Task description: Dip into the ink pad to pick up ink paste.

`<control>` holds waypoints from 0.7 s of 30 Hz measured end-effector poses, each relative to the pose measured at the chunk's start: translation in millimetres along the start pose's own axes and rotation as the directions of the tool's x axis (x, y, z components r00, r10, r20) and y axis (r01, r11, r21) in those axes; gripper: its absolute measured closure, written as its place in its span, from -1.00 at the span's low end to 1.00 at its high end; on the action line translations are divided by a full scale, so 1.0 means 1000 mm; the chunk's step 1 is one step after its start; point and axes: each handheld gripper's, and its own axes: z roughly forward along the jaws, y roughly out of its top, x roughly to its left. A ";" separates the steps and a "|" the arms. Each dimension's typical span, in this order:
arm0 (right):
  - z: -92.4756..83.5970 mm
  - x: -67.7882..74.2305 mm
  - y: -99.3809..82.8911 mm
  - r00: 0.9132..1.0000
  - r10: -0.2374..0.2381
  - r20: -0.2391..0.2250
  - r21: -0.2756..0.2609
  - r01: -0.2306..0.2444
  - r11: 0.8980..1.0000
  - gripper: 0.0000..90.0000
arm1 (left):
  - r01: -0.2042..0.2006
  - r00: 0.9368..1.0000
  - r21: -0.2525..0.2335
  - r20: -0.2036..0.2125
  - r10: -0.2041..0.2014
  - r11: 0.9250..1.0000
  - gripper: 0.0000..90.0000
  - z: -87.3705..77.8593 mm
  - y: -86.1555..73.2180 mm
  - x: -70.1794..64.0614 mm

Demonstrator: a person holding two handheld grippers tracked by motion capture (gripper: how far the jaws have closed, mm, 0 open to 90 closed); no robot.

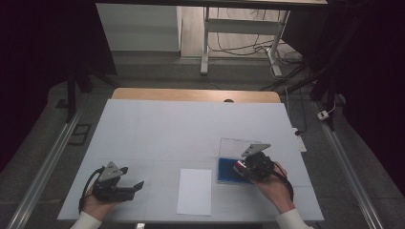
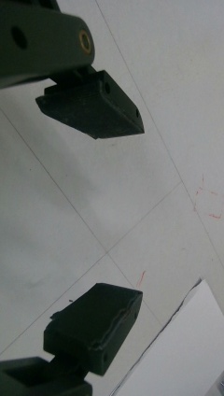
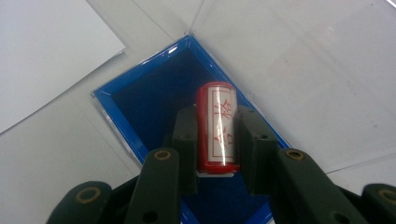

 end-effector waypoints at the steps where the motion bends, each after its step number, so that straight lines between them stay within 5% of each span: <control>1: 0.000 0.000 0.000 1.000 0.003 -0.002 -0.001 -0.003 1.000 0.58 | 0.000 1.000 -0.002 -0.001 0.000 1.000 -0.59 0.000 0.000 0.000; 21: 0.002 -0.002 -0.004 1.000 0.007 -0.012 -0.015 -0.008 1.000 0.58 | -0.008 1.000 -0.004 -0.004 0.008 1.000 -0.59 0.000 0.001 -0.002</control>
